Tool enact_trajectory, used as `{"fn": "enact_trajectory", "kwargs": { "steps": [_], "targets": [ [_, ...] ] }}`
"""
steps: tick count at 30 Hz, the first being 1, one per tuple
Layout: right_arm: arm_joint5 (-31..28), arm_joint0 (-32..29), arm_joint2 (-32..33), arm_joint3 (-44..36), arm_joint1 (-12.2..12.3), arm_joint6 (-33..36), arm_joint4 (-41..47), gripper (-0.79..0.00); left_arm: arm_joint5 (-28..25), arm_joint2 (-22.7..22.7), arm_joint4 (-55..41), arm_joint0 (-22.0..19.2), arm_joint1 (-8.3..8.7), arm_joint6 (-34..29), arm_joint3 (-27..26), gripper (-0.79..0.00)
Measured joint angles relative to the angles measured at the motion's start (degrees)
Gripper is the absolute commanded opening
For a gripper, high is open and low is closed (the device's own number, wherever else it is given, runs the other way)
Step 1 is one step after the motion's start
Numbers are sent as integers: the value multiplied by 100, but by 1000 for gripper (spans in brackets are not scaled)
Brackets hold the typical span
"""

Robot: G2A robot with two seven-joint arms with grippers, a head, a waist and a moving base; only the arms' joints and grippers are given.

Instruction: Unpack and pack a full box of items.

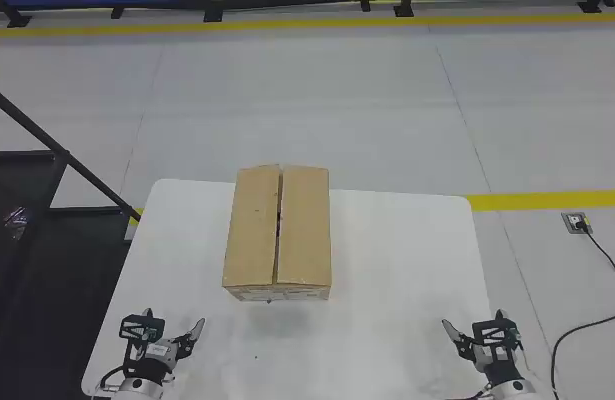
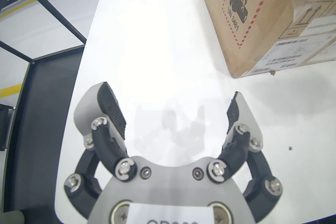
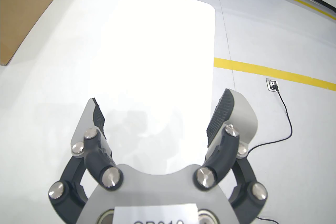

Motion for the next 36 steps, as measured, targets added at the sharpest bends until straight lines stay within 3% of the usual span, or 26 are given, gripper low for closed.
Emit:
{"fn": "enact_trajectory", "kwargs": {
  "steps": [9,17,20,22,30,36],
  "targets": [
    [-300,149,-654,-528,20,-500,-1905,0,-57,-154,-733,-487,-56,615,353,0],
    [-401,613,-1542,-1000,-42,-30,-3199,0,-513,-100,-852,-945,-71,954,611,0],
    [-493,784,-1692,-1016,-67,600,-3280,0,-505,-112,-886,-965,-73,943,647,0],
    [-492,782,-1684,-1015,-66,656,-3281,0,-502,-112,-883,-962,-72,942,644,0],
    [-601,832,-1643,-874,-64,343,-3147,0,-564,-95,-981,-1002,-79,890,689,0],
    [-930,1075,-1751,-730,-73,-558,-2902,0,-518,212,-854,-1521,-121,766,1092,0]
  ]
}}
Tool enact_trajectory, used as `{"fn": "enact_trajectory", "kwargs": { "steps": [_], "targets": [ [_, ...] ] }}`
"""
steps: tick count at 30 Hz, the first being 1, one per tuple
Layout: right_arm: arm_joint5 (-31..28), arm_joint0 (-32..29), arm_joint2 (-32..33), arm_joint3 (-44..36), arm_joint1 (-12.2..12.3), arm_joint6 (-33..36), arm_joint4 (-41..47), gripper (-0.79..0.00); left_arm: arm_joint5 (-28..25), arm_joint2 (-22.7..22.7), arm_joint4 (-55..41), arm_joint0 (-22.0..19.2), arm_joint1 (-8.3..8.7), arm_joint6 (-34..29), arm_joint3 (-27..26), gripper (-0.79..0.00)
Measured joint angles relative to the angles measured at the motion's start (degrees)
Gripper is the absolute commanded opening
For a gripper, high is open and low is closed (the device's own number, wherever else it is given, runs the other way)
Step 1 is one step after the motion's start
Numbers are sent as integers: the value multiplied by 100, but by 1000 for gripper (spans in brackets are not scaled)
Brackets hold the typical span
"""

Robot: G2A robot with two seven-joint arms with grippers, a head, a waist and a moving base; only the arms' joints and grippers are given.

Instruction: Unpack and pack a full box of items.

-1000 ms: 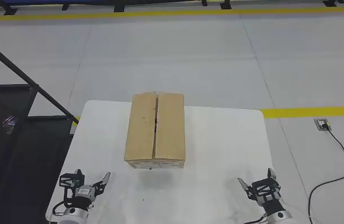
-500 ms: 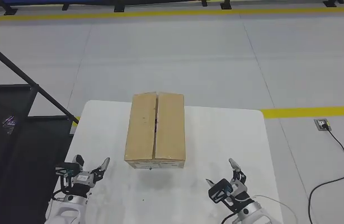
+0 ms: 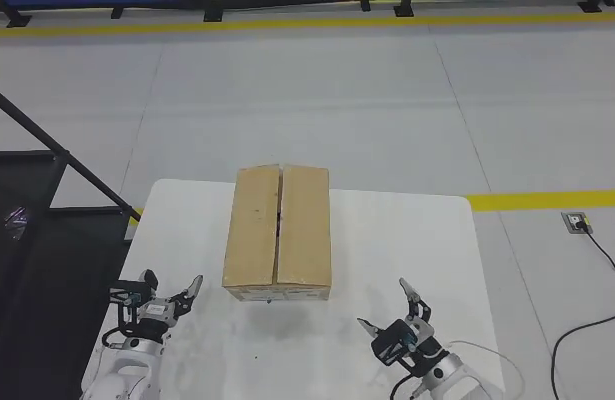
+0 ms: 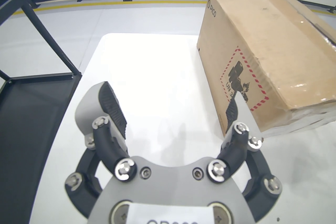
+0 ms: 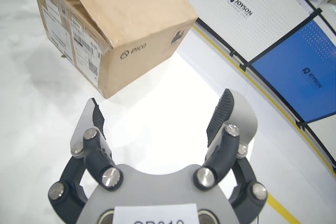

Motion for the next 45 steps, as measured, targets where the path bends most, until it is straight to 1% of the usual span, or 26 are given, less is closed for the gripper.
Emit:
{"fn": "enact_trajectory", "kwargs": {
  "steps": [2,5,9,16,24,27,29,33,36,40,45],
  "targets": [
    [-20,14,-58,7,-5,-190,2,0,-9,136,88,-192,-16,3,222,0],
    [33,-15,-84,15,-8,-328,-34,0,-186,306,61,-370,-40,49,471,0],
    [101,-84,-97,-2,-6,-422,-169,0,-345,467,147,-491,-58,132,594,0],
    [105,-117,-153,-91,-7,-366,-379,0,-610,701,485,-462,-68,219,435,0],
    [-1,-36,-209,-113,-16,-286,-462,0,-905,950,975,-248,-62,354,101,0],
    [-45,30,-241,-89,-22,-264,-467,0,-1205,1019,1200,-174,-43,542,14,0],
    [-63,71,-265,-72,-28,-256,-468,0,-1298,1029,1353,-147,-31,643,21,0],
    [-82,130,-284,-25,-36,-256,-447,0,-1224,968,1301,-147,-30,689,80,0],
    [-102,165,-279,23,-39,-274,-418,0,-1094,823,1047,-135,-34,701,114,0],
    [-127,193,-260,56,-41,-283,-381,0,-948,675,642,-212,-45,456,174,0],
    [-161,214,-213,54,-40,-294,-346,0,-980,896,835,-391,-69,299,253,0]
  ]
}}
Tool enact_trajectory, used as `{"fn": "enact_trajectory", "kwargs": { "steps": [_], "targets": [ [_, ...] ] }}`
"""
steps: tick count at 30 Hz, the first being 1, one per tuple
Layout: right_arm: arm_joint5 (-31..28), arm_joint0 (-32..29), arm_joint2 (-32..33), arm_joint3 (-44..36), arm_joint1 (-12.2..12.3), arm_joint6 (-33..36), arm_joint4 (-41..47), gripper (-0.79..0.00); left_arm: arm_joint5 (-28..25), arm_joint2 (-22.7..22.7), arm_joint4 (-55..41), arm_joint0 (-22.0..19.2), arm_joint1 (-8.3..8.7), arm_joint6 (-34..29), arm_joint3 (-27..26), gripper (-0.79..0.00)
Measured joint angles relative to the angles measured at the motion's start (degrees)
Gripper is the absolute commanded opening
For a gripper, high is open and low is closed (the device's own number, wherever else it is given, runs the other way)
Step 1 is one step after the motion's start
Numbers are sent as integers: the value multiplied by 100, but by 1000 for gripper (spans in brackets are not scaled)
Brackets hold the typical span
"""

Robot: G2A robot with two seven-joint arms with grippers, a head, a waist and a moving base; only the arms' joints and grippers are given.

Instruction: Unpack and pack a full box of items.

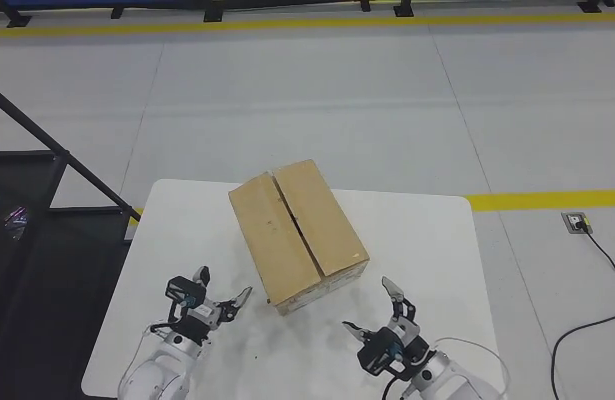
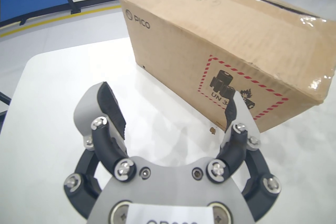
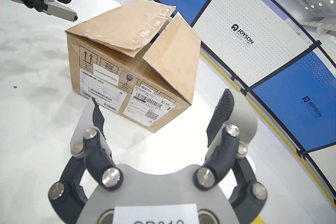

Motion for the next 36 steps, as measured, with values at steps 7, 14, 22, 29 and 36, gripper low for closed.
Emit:
{"fn": "enact_trajectory", "kwargs": {
  "steps": [7,14,22,29,36],
  "targets": [
    [2,-33,108,24,5,-44,96,0,-124,442,172,-262,-58,-93,188,0],
    [25,-132,242,80,17,-196,197,0,-385,709,421,-387,-75,-185,192,0],
    [-115,-174,329,130,9,-409,710,0,-649,1014,688,-439,-92,-245,16,0],
    [-373,-139,414,119,-8,-311,1530,0,-797,1039,815,-434,-77,-212,-28,0],
    [-818,-78,256,-16,4,-345,1457,0,-522,272,378,-246,7,55,7,0]
  ]
}}
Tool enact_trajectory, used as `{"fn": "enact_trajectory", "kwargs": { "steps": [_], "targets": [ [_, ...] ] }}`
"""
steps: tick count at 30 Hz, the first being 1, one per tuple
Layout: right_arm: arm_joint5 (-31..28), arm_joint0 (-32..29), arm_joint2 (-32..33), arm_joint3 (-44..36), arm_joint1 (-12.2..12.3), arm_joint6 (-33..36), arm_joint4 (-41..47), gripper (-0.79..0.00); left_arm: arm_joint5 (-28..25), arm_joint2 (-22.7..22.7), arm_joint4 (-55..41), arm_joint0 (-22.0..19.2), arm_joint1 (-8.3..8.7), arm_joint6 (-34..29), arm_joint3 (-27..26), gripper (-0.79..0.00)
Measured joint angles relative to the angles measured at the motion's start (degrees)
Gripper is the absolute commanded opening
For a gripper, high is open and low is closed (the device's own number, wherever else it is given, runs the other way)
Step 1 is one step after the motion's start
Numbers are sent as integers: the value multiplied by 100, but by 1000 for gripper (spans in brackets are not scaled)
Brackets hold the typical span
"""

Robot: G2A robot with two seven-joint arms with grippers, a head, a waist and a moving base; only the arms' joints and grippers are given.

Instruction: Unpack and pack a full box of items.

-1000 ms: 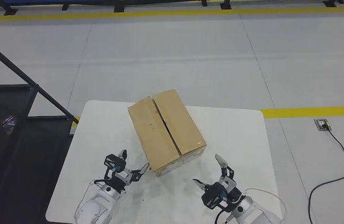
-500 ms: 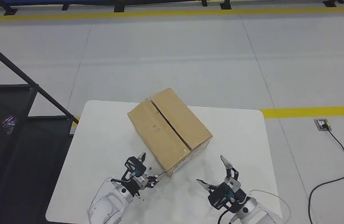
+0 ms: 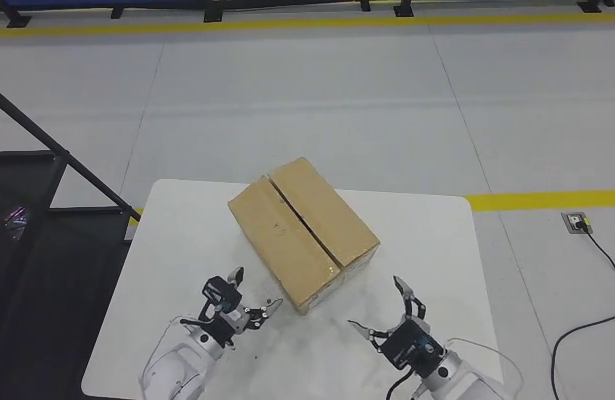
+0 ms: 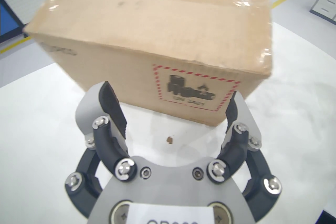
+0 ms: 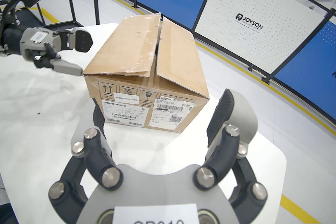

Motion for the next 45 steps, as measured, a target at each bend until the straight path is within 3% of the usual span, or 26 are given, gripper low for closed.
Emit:
{"fn": "enact_trajectory", "kwargs": {
  "steps": [3,9,12,21,25,28,32,36,39,45],
  "targets": [
    [-593,219,33,160,-11,109,814,0,132,-417,-356,42,31,65,68,0],
    [-532,890,-363,493,-177,1076,3245,0,304,-1056,-998,-46,69,107,246,0],
    [-790,1251,-483,724,-213,1522,4289,0,309,-1194,-1207,-97,79,-53,317,0],
    [-810,1238,-493,716,-208,1526,4261,0,311,-1185,-1193,-94,78,-41,315,0],
    [-1017,1263,-698,782,-223,2076,4256,0,517,-1155,-1209,-129,61,-65,250,0],
    [-808,1442,-808,1011,-259,2671,5395,0,807,-1103,-1242,-211,35,-95,265,0],
    [-1010,1664,-802,1453,-276,3210,7072,0,1107,-983,-1241,-327,-1,-153,343,0],
    [-1209,1887,-822,1831,-288,3681,8191,0,1134,-880,-1183,-388,-19,-165,418,0],
    [-1186,2065,-793,2094,-289,3956,8772,0,1144,-855,-1164,-411,-26,-147,455,0],
    [-900,2254,-844,2269,-315,4022,8994,0,1129,-873,-1195,-411,-33,-133,488,0]
  ]
}}
